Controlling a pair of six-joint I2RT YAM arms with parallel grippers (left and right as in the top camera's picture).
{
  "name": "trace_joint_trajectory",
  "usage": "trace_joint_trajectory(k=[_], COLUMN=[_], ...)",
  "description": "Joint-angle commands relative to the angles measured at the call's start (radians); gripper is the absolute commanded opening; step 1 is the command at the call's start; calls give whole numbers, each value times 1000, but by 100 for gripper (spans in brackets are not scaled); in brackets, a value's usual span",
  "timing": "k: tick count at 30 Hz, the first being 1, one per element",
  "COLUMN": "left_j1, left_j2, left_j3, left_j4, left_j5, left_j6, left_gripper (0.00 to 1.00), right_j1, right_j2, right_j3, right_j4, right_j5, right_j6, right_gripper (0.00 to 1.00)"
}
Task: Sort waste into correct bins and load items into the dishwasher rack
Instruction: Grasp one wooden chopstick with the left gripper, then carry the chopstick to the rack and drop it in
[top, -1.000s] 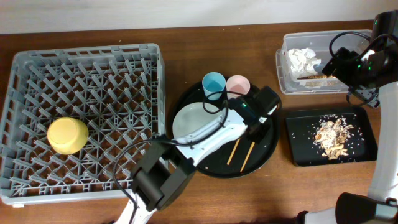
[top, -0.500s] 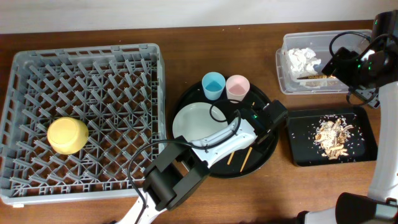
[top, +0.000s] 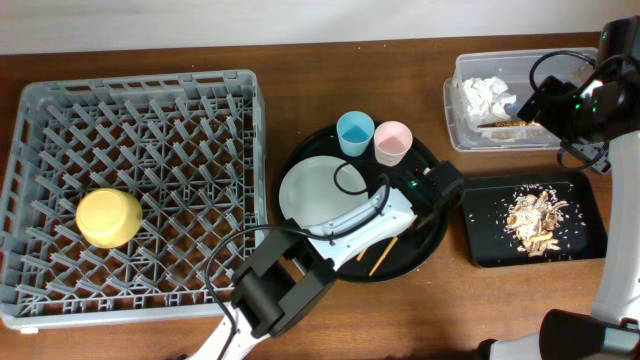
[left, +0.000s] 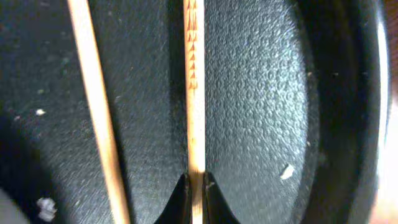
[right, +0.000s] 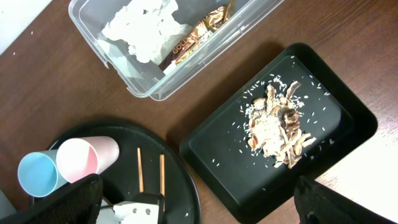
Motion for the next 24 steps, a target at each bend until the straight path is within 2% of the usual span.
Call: trace_joint_trajectory(k=[1, 8, 10, 14, 17, 21, 24], left_j1=[-7, 4, 28, 145, 273, 458, 590], left_j2=[12, 12, 12, 12, 12, 13, 23], left_j3=[128, 423, 547, 784, 893, 914, 881], left_j4=[-79, -330, -448, -663, -763, -787, -787], left_j5=[-10, -10, -21, -144, -153, -130, -35], left_j6=[9, 8, 8, -43, -51, -52, -51], left_gripper=[1, 1, 1, 1, 1, 1, 1], right_j1=[-2, -2, -2, -2, -2, -2, -2], right_j2=[4, 4, 4, 4, 4, 4, 4], right_j3=[9, 9, 9, 9, 9, 9, 9], right_j4=[-1, -1, -1, -1, -1, -1, -1], right_j5=[6, 5, 6, 5, 5, 6, 5], right_j6=[-9, -9, -9, -9, -9, -9, -9], right_gripper=[99, 99, 99, 99, 99, 98, 99])
